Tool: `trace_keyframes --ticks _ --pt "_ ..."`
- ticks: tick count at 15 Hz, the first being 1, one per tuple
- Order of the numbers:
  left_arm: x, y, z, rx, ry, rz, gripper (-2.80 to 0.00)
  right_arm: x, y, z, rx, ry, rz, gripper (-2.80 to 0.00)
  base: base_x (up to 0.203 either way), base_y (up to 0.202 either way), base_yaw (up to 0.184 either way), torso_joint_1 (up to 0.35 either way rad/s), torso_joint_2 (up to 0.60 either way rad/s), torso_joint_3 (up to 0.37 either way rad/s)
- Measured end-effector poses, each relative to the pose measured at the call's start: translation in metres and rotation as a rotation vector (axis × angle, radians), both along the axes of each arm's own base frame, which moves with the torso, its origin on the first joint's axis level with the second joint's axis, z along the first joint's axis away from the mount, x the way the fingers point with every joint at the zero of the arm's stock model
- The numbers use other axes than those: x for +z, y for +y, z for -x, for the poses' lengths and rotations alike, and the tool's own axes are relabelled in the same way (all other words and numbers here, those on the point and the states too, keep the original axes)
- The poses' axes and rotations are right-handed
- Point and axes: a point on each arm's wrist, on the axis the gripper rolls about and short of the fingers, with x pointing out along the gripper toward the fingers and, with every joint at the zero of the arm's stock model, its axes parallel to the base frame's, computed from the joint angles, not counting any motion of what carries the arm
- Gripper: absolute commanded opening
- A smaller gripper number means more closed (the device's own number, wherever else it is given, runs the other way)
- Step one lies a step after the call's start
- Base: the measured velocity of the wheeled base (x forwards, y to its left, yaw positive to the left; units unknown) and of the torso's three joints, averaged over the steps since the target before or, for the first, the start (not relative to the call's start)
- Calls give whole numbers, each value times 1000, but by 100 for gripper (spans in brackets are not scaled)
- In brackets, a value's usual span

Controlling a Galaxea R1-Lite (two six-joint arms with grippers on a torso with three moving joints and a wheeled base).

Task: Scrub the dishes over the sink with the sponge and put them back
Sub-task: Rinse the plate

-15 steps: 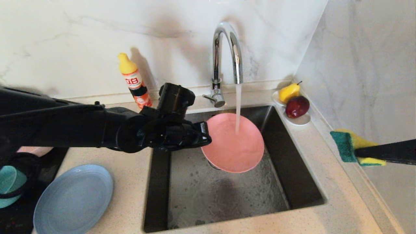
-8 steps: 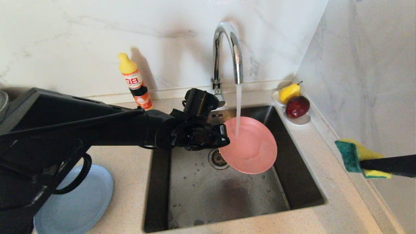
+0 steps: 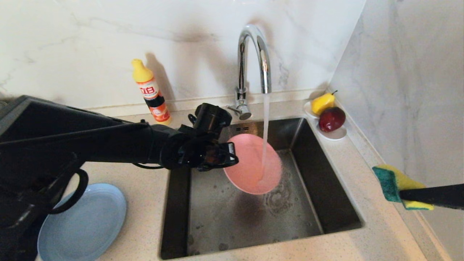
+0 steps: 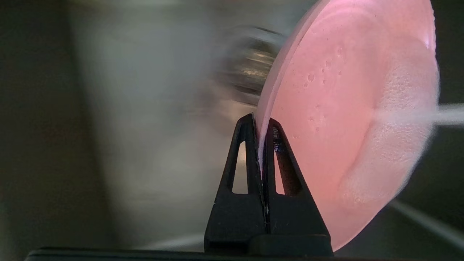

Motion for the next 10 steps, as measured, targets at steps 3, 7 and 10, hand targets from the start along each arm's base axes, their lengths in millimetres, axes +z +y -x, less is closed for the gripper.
trace_keyframes --ticks 3,7,10 --pt "7 40 0 145 -58 -206 -280 -6 2 -5 -1 -2 -2 -280 0 0 0 0 0 0" --pt "24 75 4 254 -96 -288 -280 -11 4 -12 -2 -3 -4 -280 0 0 0 0 0 0" --pt "38 83 9 269 -124 -286 -280 -12 4 -14 -2 5 -1 -280 0 0 0 0 0 0"
